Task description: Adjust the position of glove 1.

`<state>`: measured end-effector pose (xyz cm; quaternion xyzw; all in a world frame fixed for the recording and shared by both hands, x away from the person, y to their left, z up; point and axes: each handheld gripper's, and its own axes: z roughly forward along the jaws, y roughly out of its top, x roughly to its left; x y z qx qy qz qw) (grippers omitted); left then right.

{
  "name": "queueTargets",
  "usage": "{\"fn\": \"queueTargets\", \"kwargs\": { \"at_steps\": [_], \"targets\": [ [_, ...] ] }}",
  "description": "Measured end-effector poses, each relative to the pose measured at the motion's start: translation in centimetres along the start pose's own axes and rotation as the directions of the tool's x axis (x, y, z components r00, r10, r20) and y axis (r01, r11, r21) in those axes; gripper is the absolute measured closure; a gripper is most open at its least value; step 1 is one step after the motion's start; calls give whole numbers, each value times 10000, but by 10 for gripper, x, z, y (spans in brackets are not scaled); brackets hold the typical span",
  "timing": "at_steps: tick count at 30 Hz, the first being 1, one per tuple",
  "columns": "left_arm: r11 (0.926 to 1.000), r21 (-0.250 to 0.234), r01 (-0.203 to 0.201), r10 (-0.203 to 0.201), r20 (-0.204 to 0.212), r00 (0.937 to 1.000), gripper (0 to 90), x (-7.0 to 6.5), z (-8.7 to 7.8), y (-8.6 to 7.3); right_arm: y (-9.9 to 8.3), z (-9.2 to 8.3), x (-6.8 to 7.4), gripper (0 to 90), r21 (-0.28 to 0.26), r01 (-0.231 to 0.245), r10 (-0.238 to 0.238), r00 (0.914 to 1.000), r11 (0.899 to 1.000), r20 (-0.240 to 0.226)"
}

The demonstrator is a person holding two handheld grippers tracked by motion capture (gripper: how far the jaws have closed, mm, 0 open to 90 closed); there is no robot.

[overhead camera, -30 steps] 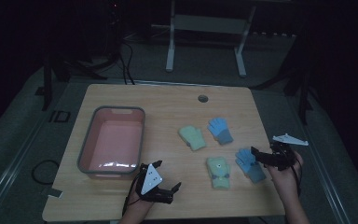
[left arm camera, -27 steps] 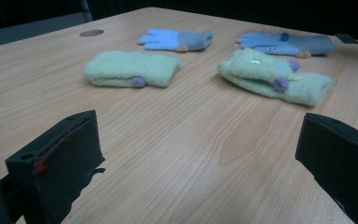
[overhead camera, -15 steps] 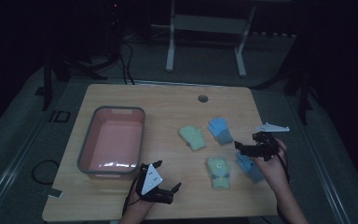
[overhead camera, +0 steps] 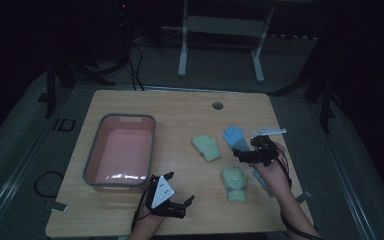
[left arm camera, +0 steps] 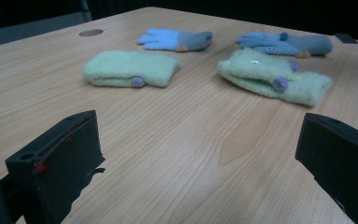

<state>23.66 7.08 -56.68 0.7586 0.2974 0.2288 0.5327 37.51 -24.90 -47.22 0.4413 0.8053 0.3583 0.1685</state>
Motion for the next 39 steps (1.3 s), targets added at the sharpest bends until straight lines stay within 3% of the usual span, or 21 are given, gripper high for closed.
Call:
{"fn": "queueTargets", "kwargs": {
  "at_steps": [13, 20, 24, 28, 30, 33, 39],
  "targets": [
    [10000, -21, -9, 9, 22, 10000, 3, 0, 0, 0, 24, 29, 29, 204, 459, 572, -547, 9970, 9973, -548],
    [10000, -18, -60, 60, 8, 10000, 3, -1, 0, 0, 32, 59, 45, 274, 1000, 779, -676, 9925, 9919, -1022],
    [10000, -36, -60, 60, 7, 10000, 3, -1, -1, 0, 36, 68, 49, 323, 1069, 811, -691, 9914, 9910, -1108],
    [10000, -50, -44, 45, 31, 10000, 3, 0, -1, 0, 41, 85, 52, 435, 1389, 861, -719, 9920, 9866, -1042],
    [10000, -56, -51, 51, 35, 10000, 3, 0, -1, 0, 44, 91, 52, 498, 1516, 850, -666, 9902, 9848, -1227],
    [10000, -57, -42, 42, 48, 10000, 3, 0, -1, 0, 47, 97, 54, 529, 1547, 1026, -849, 9895, 9826, -1172],
    [10000, -67, -22, 22, 86, 10000, 3, 0, -1, 0, 49, 114, 54, 556, 2115, 1551, -1376, 9859, 9650, -952]
  ]
}}
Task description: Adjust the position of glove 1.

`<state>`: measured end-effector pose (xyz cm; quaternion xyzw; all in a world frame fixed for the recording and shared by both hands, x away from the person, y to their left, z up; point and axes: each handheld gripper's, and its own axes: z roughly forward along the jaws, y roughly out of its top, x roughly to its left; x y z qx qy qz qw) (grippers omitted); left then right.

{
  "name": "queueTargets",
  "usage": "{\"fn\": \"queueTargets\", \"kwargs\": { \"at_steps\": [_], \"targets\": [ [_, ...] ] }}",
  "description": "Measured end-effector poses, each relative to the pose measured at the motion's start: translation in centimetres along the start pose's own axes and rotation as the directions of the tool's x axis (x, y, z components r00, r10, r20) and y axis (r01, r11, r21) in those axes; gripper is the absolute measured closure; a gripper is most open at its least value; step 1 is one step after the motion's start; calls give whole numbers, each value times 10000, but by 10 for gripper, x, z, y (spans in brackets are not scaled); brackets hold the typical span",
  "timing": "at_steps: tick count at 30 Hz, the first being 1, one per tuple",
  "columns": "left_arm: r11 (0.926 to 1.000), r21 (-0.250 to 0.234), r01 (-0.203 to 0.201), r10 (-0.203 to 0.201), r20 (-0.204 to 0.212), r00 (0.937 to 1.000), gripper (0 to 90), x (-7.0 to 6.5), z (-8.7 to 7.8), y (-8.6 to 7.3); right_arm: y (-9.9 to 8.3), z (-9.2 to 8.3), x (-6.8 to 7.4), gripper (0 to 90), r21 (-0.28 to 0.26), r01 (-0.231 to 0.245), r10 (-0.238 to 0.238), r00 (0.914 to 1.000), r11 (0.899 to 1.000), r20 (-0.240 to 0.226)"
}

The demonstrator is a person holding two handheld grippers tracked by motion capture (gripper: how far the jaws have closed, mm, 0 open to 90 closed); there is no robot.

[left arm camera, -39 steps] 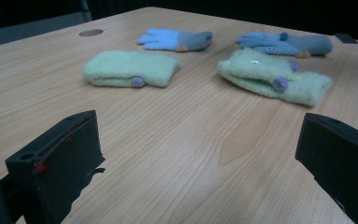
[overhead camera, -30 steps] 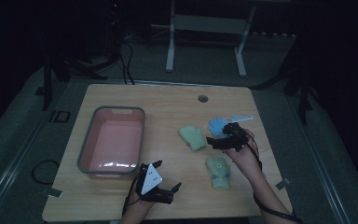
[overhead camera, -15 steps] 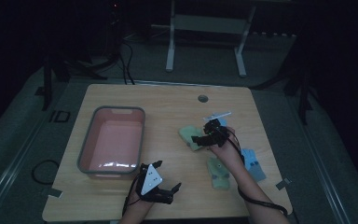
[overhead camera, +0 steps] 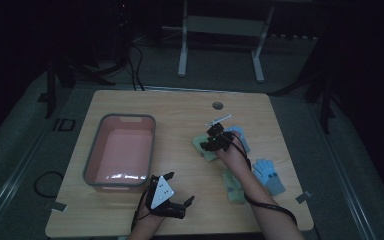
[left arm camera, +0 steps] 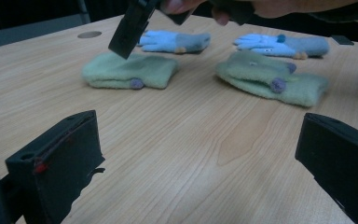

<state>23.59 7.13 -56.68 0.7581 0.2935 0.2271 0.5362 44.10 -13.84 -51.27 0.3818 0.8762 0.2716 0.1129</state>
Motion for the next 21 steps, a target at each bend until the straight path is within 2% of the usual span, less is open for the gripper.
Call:
{"fn": "queueTargets", "kwargs": {
  "at_steps": [1, 2, 3, 5, 8, 9, 14, 15, 18, 20, 21],
  "targets": [
    [10000, 1, 2, -2, 3, 10000, 3, 0, 0, 0, 0, 4, -1, 566, 229, 8, -10, 10000, 9997, 76],
    [10000, 1, 2, -2, 3, 10000, 3, 0, 0, 0, 0, 4, -1, 566, 229, 8, -10, 10000, 9997, 76],
    [10000, -1, 19, -19, 34, 10000, 3, 0, 0, 0, 0, 10, -4, 585, 587, -122, 117, 9999, 9982, 92],
    [9999, -79, 90, -88, 269, 9996, 3, 0, 0, 0, 0, 16, -8, 599, 864, -358, 357, 9994, 9956, 17],
    [10000, -58, 60, -58, 280, 9996, 3, 0, 0, 0, 0, 19, -10, 614, 921, -490, 500, 9987, 9945, -86],
    [10000, -39, 66, -65, 227, 9997, 3, 0, 0, 0, 1, 20, -10, 615, 1066, -255, 273, 9995, 9940, -160],
    [9999, -60, 125, -124, 188, 9997, 3, 0, 0, 0, 3, 21, -8, 619, 1235, -42, 60, 9999, 9923, -136],
    [9999, -58, 109, -108, 181, 9998, 3, 0, 0, 0, 4, 21, -8, 630, 1306, 146, -127, 9998, 9913, -154],
    [9999, -47, 98, -97, 170, 9998, 3, 0, 0, 0, 4, 21, -8, 654, 1339, 55, -41, 9999, 9910, -107],
    [9999, -56, 123, -122, 162, 9998, 3, 0, 0, 0, 4, 22, -6, 684, 1343, 169, -160, 9998, 9908, -78],
    [9999, -54, 131, -130, 157, 9998, 3, 0, 0, 0, 4, 22, -6, 721, 1374, 400, -396, 9992, 9897, -51]
  ]
}}
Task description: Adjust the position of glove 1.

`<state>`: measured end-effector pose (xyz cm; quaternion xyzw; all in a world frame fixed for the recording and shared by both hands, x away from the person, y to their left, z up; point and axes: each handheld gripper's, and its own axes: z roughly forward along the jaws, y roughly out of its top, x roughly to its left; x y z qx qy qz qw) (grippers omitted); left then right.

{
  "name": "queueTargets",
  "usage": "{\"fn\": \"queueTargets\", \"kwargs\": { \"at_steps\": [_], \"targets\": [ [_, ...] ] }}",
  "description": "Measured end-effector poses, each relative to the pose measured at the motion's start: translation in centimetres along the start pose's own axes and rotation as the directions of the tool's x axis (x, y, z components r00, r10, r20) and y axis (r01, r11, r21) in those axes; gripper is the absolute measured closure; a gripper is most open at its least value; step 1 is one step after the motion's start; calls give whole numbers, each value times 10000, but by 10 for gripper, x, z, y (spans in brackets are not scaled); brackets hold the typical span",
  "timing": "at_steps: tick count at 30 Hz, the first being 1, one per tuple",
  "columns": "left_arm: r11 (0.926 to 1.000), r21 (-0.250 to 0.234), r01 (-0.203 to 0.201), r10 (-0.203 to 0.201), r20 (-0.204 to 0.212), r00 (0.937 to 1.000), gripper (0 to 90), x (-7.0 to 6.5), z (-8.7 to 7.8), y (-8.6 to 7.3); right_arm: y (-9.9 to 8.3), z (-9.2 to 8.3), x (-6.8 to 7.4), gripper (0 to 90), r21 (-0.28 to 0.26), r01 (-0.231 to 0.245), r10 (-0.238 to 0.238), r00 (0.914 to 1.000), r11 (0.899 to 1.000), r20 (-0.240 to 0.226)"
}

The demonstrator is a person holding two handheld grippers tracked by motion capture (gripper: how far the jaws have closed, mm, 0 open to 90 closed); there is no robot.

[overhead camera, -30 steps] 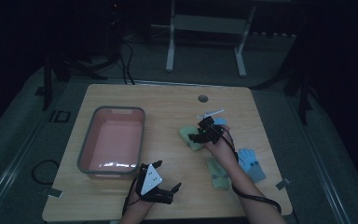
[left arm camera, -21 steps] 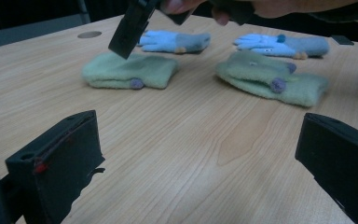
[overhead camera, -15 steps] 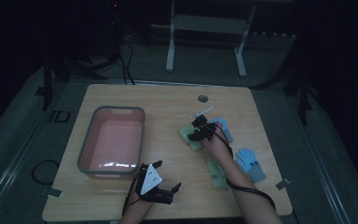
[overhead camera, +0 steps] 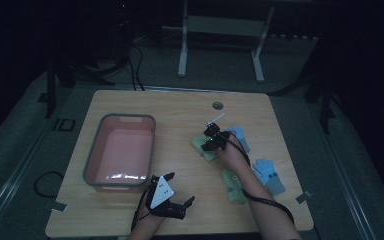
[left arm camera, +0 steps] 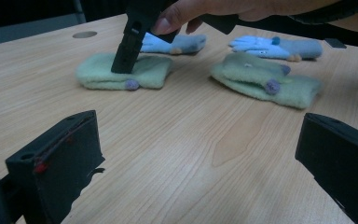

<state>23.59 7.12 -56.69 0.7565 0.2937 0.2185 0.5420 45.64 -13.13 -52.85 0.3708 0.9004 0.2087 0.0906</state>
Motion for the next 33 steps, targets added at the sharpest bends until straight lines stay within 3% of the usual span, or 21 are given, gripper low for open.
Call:
{"fn": "queueTargets", "kwargs": {
  "at_steps": [4, 7, 11, 12, 14, 16, 17, 18, 19, 21, 22, 23, 24, 26, 27, 33],
  "targets": [
    [10000, 2, -71, 71, -18, 10000, 3, -1, 0, 0, 1, -1, 2, 821, 112, -296, 295, 9995, 9995, 103],
    [10000, -2, -83, 83, -22, 10000, 3, -1, 0, 0, 2, -6, 7, 843, 130, -601, 595, 9974, 9981, 407],
    [10000, -1, -22, 22, -1, 10000, 3, 0, 0, 0, 0, -17, 10, 846, -134, -1107, 1111, 9933, 9938, 320],
    [10000, -5, 10, -10, -75, 10000, 3, 0, 0, 0, -2, -25, 13, 846, -321, -1588, 1596, 9869, 9868, 227],
    [10000, -3, -43, 43, -129, 9999, 3, -1, 0, 0, -3, -30, 14, 846, -432, -1776, 1786, 9838, 9831, 187],
    [9998, 27, -204, 204, -176, 9996, 3, -2, 0, 0, -9, -42, 24, 847, -512, -2341, 2350, 9719, 9709, 131],
    [9998, 27, -204, 204, -176, 9996, 3, -2, 0, 0, -9, -42, 24, 847, -512, -2341, 2350, 9719, 9709, 131],
    [9990, 16, -439, 440, -290, 9986, 3, -5, 0, 0, -13, -51, 33, 848, -586, -2364, 2387, 9705, 9699, 348],
    [9990, 16, -439, 440, -290, 9986, 3, -5, 0, 0, -16, -56, 37, 849, -778, -2649, 2682, 9627, 9611, 348],
    [9968, 49, -799, 800, -381, 9961, 3, -8, 0, 0, -18, -61, 41, 849, -928, -2667, 2711, 9618, 9593, 383],
    [9940, 96, -1091, 1094, -410, 9932, 3, -11, 0, 0, -23, -69, 50, 849, -1178, -2886, 2954, 9543, 9502, 446],
    [9940, 96, -1091, 1094, -410, 9932, 3, -11, 0, 0, -23, -69, 50, 849, -1178, -2886, 2954, 9543, 9502, 446],
    [9911, 139, -1325, 1329, -307, 9907, 3, -14, 1, 0, -28, -76, 58, 849, -1332, -3008, 3105, 9488, 9443, 586],
    [9906, 138, -1360, 1363, -285, 9903, 3, -14, 2, 0, -30, -78, 62, 849, -1403, -2994, 3108, 9480, 9438, 678],
    [9906, 116, -1363, 1365, -202, 9904, 3, -14, 1, 0, -35, -82, 69, 850, -1485, -3053, 3204, 9429, 9406, 913],
    [9947, 64, -1029, 1029, 21, 9947, 3, -10, 1, 0, -47, -79, 87, 849, -1425, -3364, 3497, 9334, 9309, 808]
  ]
}}
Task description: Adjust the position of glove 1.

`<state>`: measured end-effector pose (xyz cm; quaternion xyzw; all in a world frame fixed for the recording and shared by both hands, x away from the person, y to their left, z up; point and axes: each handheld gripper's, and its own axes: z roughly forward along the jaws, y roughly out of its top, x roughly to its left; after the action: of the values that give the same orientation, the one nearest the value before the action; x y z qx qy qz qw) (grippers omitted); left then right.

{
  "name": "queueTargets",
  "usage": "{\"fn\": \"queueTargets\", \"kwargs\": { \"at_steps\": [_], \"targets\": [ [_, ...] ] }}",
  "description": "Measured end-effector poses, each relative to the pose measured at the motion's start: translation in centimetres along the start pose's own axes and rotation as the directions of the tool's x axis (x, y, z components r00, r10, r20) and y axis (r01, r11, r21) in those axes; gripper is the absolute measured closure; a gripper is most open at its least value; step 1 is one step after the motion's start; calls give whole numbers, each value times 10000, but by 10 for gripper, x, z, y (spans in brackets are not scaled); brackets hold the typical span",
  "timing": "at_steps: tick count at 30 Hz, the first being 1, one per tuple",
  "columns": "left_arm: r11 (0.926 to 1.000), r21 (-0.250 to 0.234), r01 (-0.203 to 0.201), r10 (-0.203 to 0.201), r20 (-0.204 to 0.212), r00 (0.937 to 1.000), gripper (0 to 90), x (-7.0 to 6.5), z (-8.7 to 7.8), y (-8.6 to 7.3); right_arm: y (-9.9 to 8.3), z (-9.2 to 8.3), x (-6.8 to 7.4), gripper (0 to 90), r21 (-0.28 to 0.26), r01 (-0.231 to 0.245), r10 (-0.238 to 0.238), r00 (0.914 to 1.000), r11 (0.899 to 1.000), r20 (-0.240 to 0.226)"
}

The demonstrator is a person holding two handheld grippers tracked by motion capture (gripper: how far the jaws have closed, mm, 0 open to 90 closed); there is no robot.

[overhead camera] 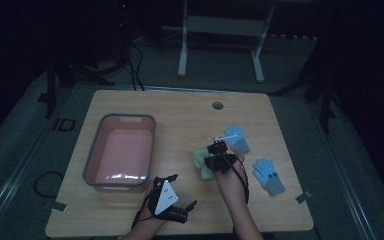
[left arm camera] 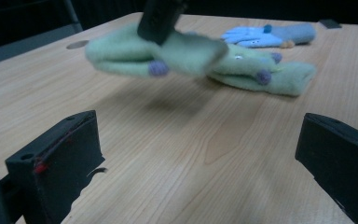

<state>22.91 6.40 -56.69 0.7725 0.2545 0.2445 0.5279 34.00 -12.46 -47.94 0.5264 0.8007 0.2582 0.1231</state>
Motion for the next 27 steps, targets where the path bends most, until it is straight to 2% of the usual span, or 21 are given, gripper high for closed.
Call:
{"fn": "queueTargets", "kwargs": {
  "at_steps": [2, 4, 7, 10, 12, 14, 17, 20, 22, 23, 26, 27],
  "targets": [
    [10000, -21, -23, 23, -30, 10000, 3, -1, 0, 0, -6, 4, 5, 850, 96, -64, 63, 9999, 9999, 101],
    [10000, -75, -33, 32, -186, 9998, 3, -1, 0, 0, -12, 10, 10, 850, 218, -322, 318, 9993, 9992, 175],
    [9996, -41, 282, -283, -127, 9995, 3, 5, -1, -1, -21, 22, 18, 849, 577, -311, 295, 9992, 9978, 283],
    [9990, -39, 451, -452, -114, 9989, 3, 7, -1, -1, -28, 34, 20, 846, 848, -443, 413, 9985, 9954, 369],
    [9993, -10, 375, -375, -129, 9992, 3, 6, -1, -1, -31, 39, 18, 834, 864, -567, 546, 9982, 9946, 266],
    [9995, -14, 322, -322, -128, 9994, 3, 5, -1, -1, -32, 39, 16, 805, 862, -698, 691, 9976, 9938, 106],
    [9996, -23, 293, -293, -146, 9995, 3, 5, -1, -1, -31, 40, 14, 701, 871, -767, 787, 9967, 9932, -191],
    [9993, -65, 366, -367, -57, 9993, 3, 6, -2, -1, -28, 34, 16, 615, 759, -439, 465, 9984, 9961, -331],
    [9988, -25, 497, -497, 30, 9988, 3, 7, -1, -1, -26, 27, 15, 615, 585, -338, 355, 9989, 9977, -289],
    [9985, -32, 543, -542, 60, 9985, 3, 7, -1, -1, -24, 23, 12, 611, 509, -263, 286, 9986, 9984, -443],
    [9973, -65, 732, -731, 153, 9972, 3, 9, -1, -1, -20, 14, 3, 610, 382, 6, 10, 9991, 9993, -415],
    [9971, -69, 759, -758, 151, 9970, 3, 9, -1, -1, -20, 11, -3, 610, 314, -33, 51, 9983, 9995, -576]
  ]
}}
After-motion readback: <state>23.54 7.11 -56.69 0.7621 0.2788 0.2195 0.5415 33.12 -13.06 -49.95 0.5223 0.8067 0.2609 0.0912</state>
